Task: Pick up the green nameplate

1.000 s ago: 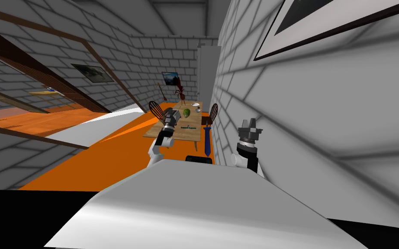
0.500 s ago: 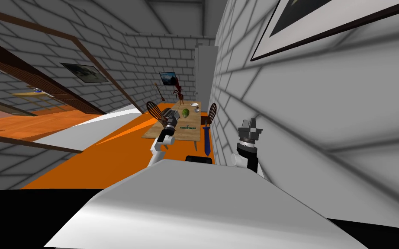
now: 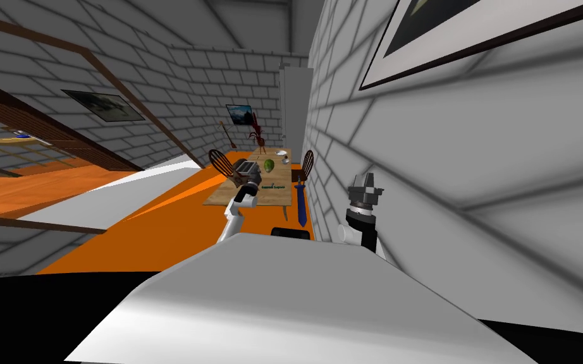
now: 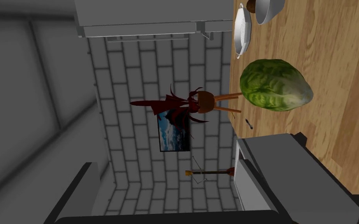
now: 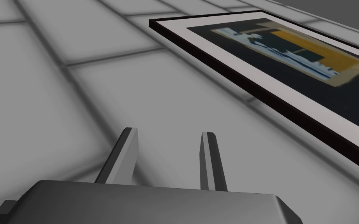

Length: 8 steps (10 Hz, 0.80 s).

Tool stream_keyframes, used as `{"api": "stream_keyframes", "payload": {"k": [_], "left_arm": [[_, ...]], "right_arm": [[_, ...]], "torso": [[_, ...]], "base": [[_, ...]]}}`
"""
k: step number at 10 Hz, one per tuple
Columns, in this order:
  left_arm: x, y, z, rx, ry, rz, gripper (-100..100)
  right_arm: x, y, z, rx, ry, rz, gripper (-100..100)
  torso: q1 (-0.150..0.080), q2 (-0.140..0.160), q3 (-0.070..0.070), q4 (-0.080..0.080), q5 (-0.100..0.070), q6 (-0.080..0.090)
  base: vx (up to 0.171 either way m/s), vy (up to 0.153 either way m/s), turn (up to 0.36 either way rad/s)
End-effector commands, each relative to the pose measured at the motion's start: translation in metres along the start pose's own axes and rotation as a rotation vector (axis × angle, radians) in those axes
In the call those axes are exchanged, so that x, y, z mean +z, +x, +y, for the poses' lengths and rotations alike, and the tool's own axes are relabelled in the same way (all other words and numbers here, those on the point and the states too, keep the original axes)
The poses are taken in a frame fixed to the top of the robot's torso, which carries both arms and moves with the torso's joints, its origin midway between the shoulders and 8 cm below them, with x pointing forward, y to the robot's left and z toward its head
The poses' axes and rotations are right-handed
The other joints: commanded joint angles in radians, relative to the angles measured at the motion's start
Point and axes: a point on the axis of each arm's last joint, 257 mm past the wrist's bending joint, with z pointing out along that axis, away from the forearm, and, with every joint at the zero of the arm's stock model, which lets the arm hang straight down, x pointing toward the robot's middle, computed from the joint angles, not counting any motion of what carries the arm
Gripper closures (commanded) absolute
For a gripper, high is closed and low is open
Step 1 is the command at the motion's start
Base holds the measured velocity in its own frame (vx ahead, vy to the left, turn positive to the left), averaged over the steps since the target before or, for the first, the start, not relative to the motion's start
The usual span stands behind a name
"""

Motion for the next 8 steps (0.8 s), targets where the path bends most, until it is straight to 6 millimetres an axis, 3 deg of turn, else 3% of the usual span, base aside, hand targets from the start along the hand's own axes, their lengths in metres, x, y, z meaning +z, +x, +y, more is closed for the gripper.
{"api": "stream_keyframes", "payload": {"k": [1,8], "left_arm": [[0.005,0.000,0.016,-0.006,-0.057,0.001,-100],[0.027,0.007,0.091,-0.031,-0.304,0.014,-100]], "right_arm": [[0.000,0.000,0.000,0.000,0.000,0.000,0],[0.000,0.000,0.000,0.000,0.000,0.000,0]], "torso": [[0.000,0.000,0.000,0.000,0.000,0.000],[0.000,0.000,0.000,0.000,0.000,-0.001]], "base": [[-0.010,0.032,-0.070],[-0.013,0.033,-0.101]]}}
